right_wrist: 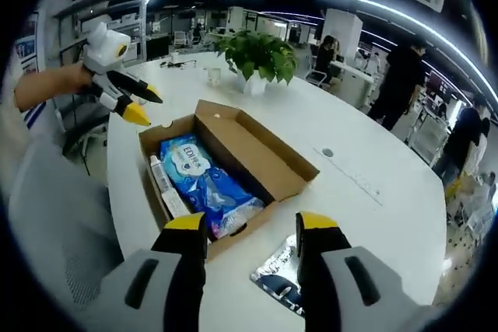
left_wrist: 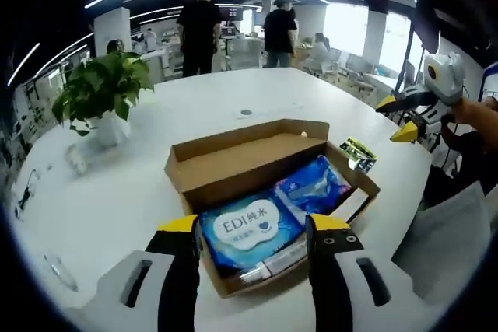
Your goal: Operate the shoe box by opening the lid, removing the specified soft item, and placing it in the target area until the item is outside and the box remains undamaged.
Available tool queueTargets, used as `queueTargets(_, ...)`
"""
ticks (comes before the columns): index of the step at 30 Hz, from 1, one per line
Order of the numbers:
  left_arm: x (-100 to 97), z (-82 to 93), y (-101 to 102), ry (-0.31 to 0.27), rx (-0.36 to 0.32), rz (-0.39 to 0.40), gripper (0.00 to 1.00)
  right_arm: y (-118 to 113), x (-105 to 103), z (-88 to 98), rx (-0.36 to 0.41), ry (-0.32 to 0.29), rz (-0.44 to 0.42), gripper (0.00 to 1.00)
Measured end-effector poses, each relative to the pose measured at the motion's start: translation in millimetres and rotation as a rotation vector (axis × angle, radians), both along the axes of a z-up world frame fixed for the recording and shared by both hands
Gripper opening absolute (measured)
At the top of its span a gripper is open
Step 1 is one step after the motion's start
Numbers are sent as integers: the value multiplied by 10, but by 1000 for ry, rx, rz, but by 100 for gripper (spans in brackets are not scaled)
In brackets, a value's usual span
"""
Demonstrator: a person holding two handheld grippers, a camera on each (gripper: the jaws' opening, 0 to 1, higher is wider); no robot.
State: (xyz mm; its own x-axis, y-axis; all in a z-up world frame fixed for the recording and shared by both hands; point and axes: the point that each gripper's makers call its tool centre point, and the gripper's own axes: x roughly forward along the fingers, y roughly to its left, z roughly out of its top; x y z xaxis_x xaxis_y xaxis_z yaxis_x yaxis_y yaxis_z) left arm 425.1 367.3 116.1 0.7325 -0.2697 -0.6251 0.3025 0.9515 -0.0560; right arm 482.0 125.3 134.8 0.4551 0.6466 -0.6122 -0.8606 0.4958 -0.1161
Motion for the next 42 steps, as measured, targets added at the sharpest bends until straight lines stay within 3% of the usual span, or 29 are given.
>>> queueTargets(10,-87,-221,340,33,12,72,48,302,-26,-299,-65,18,98,38)
queueTargets(17,-147,-443,391,70,-5,108,43,420,-23,-512,-109,9,151,32)
queueTargets(22,-143,-506,372,77,-26,116,41,551,41,-665,-135,-27,180,27)
queueTargets(28,-155,-645,410,114,-26,140,29,719,110,-847,-199,-76,231,23)
queueTargets(32,-220,-739,448,142,-34,160,20,806,128,-974,-219,-70,243,22)
queueTargets(42,-251,-812,460,161,-55,188,21,907,172,-1280,-291,-71,283,23)
